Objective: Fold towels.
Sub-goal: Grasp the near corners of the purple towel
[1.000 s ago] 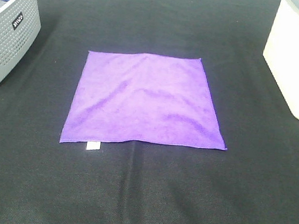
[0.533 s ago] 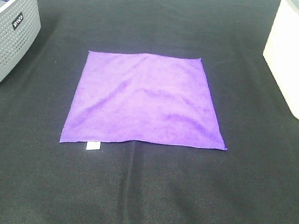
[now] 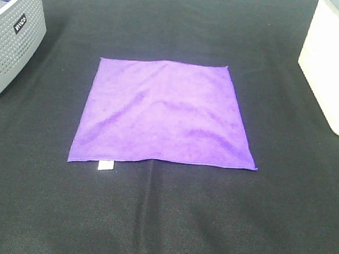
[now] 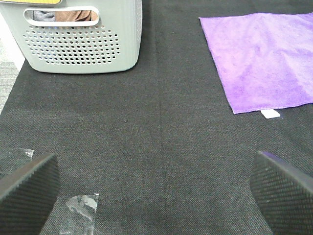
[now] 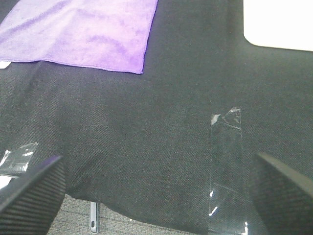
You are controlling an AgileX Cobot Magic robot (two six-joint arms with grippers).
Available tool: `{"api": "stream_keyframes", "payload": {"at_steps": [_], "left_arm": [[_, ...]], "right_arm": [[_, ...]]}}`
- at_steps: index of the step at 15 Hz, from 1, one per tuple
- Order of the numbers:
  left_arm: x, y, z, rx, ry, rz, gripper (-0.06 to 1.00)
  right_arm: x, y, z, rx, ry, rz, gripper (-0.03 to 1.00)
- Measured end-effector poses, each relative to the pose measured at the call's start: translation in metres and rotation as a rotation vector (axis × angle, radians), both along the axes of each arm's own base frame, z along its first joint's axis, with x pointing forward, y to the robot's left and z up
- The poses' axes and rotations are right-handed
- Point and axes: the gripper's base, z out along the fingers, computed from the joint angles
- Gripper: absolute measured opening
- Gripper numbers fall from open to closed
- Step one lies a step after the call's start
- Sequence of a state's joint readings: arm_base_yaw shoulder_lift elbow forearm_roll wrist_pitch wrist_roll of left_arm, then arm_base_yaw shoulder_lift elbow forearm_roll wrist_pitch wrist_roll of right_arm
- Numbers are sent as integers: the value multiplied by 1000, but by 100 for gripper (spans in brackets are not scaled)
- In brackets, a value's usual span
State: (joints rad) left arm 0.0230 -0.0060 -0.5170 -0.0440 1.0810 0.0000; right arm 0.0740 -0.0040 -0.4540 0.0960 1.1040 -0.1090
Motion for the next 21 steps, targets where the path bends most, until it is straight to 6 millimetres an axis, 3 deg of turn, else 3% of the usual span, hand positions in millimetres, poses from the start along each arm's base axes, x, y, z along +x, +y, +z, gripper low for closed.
{"api": "stream_keyframes", "payload": {"at_steps": [21], "left_arm": [[0, 0, 0, 0, 0, 0, 99]], "right_arm": [[0, 0, 0, 0, 0, 0, 96]]}}
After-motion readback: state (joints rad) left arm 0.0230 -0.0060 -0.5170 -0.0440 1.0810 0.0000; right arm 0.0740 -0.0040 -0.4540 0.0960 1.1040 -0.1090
